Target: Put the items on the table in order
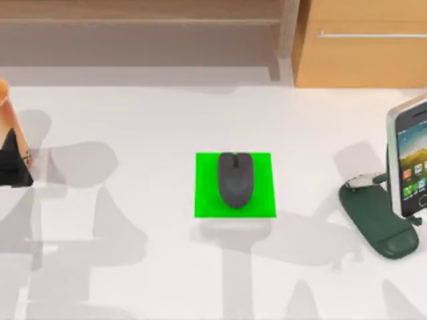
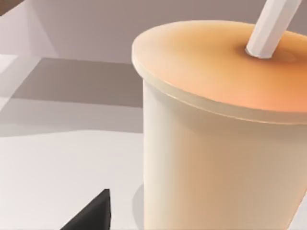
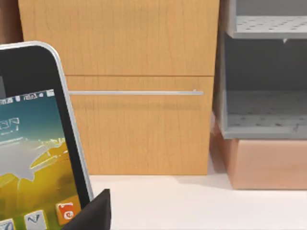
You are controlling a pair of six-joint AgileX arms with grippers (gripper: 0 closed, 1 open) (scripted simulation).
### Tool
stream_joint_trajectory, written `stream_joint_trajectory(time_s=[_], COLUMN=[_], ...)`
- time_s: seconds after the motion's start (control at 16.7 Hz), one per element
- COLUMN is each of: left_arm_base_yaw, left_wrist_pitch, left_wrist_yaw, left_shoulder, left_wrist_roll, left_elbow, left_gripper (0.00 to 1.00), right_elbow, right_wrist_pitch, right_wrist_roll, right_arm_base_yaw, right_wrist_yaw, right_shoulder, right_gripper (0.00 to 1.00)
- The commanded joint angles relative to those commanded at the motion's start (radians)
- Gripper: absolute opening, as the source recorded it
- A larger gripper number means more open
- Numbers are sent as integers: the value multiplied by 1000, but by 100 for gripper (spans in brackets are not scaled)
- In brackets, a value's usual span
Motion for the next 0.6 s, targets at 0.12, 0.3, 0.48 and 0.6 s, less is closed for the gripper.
stream_joint_trajectory(time_s=[0.12, 0.3, 0.48, 0.6], left_arm_base_yaw=[0, 1, 1, 1], left_wrist_pitch=[52, 111, 128, 128], left_wrist_yaw=[12, 25, 29, 29], left_shoulder=[74, 153, 172, 172], left_wrist_roll=[21, 45, 52, 52], left_elbow=[32, 73, 85, 85], left_gripper=[100, 100, 100, 100], right_elbow=[0, 0, 0, 0], right_wrist_pitch=[0, 0, 0, 0], right_wrist_roll=[0, 0, 0, 0], right_arm_base_yaw=[0, 0, 0, 0], right_wrist_yaw=[0, 0, 0, 0], right_shoulder=[0, 0, 0, 0], right_gripper=[100, 100, 100, 100])
